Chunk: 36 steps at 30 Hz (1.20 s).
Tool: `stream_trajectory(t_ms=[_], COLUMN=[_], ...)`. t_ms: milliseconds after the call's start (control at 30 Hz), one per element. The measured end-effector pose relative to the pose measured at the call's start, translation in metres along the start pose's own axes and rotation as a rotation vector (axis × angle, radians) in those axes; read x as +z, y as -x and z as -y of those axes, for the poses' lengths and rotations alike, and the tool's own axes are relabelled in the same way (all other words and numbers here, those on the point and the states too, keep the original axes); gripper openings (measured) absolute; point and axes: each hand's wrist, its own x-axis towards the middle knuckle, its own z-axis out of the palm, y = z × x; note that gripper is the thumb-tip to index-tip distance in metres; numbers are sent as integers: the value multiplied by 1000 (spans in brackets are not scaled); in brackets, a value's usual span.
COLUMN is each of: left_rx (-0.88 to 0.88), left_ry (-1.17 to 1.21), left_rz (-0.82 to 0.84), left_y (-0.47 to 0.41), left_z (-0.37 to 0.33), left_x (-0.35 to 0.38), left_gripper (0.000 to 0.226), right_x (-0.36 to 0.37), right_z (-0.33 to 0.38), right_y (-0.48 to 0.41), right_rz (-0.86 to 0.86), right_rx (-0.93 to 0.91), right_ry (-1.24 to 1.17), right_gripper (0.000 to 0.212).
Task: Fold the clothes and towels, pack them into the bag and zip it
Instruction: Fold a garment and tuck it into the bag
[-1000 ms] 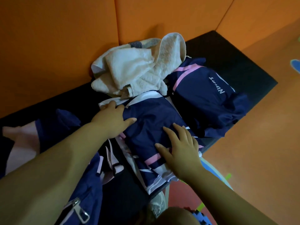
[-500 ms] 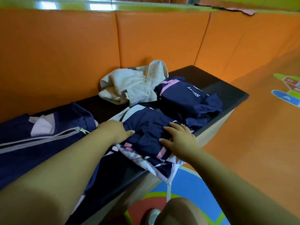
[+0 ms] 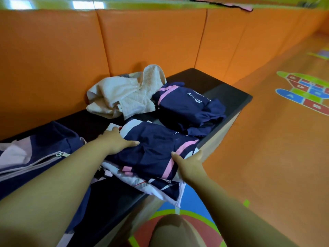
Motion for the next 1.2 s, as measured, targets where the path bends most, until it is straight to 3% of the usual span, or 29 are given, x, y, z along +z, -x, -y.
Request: stream_trajectory(t_ms=[100, 233, 367, 533, 667, 767, 867, 1033, 1200], left_rx=[-53, -13, -37, -73, -19, 34, 92, 179, 156], left_ry=[14, 175, 285, 374, 453, 490, 471, 554, 811], left_rz=[-20, 10, 12, 16, 32, 3, -43, -54, 139], left_y=[-1, -3, 6, 13, 21, 29, 42, 66, 81], left_z=[-3, -1, -3, -8, -11, -10, -11, -22, -32], left_x=[-1, -2, -6, -12, -13, -15, -19, -22, -23], left_gripper=[120, 137, 94, 82, 60, 41, 33, 52, 36], right_x=[0, 0, -2, -17, -20, -20, -25, -34, -33], right_z=[2, 6, 7, 17, 27, 35, 46, 77, 108], right_y=[-1, -4, -6, -2, 0, 1, 6, 15, 27], right_rz=[51, 53, 56, 153, 195, 178, 152, 100, 402], right_rx=[19, 69, 63, 161, 218, 155, -10, -323, -516], right_ry=[-159, -181, -186, -259, -289, -234, 11, 282, 387], right_gripper=[78, 69, 56, 47, 47, 44, 35, 40, 33])
